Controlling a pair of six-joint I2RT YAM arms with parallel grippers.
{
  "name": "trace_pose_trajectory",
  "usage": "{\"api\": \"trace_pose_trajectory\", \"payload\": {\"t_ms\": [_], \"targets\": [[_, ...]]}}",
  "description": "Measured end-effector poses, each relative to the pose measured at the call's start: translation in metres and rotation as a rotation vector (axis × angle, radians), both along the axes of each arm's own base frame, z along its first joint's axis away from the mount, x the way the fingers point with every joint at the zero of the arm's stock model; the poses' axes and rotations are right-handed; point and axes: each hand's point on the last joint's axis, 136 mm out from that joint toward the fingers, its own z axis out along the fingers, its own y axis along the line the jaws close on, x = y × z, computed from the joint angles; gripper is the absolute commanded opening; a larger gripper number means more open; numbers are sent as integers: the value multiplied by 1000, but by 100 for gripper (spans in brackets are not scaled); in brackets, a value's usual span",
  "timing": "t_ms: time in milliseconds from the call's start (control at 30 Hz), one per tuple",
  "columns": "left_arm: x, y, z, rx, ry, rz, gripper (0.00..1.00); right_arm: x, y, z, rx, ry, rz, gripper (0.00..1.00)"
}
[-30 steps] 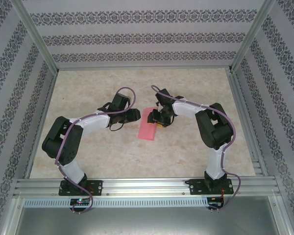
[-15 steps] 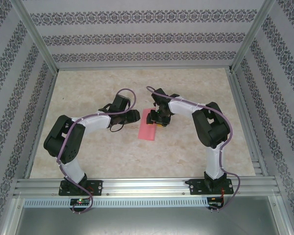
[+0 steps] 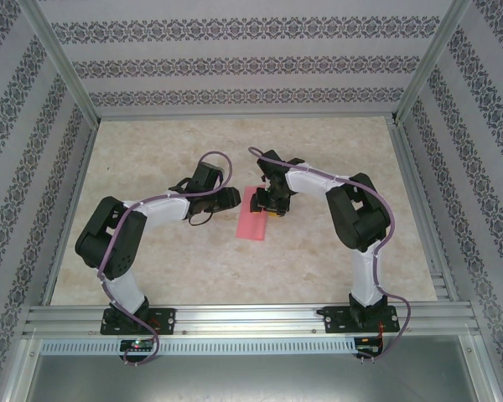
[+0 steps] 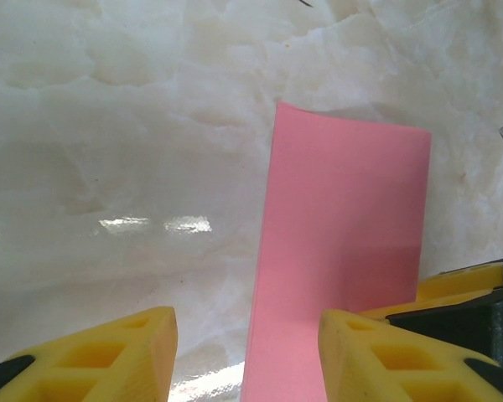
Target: Fold a paper plane with a square sheet of paper (pick it up from the middle)
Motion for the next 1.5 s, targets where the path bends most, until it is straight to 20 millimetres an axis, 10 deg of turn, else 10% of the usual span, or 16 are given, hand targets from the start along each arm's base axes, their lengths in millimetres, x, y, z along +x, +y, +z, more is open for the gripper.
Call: {"api": "trace_pose_trajectory", "payload": {"t_ms": [1500], "targets": [[-9, -18, -18, -78, 78, -60, 29, -1, -1, -6, -21, 17, -26, 55]]}}
